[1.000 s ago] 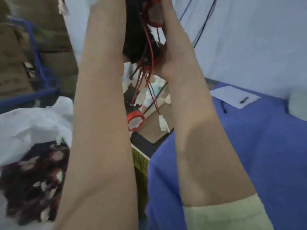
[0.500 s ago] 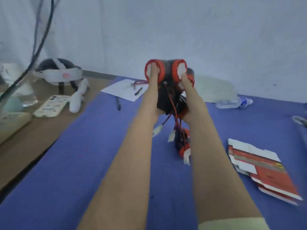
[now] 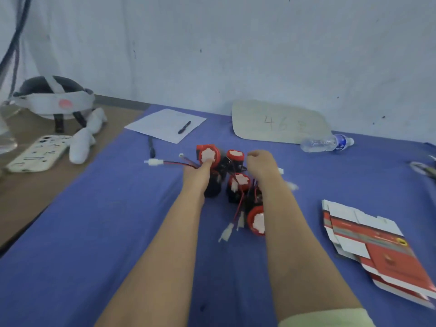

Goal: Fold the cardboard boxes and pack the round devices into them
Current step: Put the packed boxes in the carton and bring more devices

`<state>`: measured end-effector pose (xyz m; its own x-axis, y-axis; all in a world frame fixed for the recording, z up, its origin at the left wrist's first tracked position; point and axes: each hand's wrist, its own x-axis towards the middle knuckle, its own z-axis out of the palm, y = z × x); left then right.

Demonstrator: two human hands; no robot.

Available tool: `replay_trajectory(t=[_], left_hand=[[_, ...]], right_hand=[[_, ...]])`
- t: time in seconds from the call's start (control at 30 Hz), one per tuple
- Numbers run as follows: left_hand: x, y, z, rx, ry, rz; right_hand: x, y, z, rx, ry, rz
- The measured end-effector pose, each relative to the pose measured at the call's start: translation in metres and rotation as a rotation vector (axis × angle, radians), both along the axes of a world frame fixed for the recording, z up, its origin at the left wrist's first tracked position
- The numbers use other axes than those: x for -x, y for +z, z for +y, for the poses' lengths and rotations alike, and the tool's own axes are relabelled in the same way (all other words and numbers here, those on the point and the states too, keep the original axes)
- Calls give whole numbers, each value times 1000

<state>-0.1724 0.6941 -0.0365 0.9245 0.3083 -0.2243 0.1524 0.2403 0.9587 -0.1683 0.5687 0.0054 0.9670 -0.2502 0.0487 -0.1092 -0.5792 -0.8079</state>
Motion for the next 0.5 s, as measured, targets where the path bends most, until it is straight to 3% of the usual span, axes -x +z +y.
replay_trajectory(t=[0.17, 0.27, 0.4, 0.5], left_hand=[[5, -1, 27, -43, 235, 73], [18, 3, 34, -222, 282, 120], [45, 4, 23, -574, 236, -123], [63, 2, 3, -987, 18, -286]], right_hand=[[28, 12, -20, 210, -90, 35], [48, 8, -27, 252, -58, 73], [76, 3, -28, 275, 114, 273], [79, -6, -23, 290, 234, 365]])
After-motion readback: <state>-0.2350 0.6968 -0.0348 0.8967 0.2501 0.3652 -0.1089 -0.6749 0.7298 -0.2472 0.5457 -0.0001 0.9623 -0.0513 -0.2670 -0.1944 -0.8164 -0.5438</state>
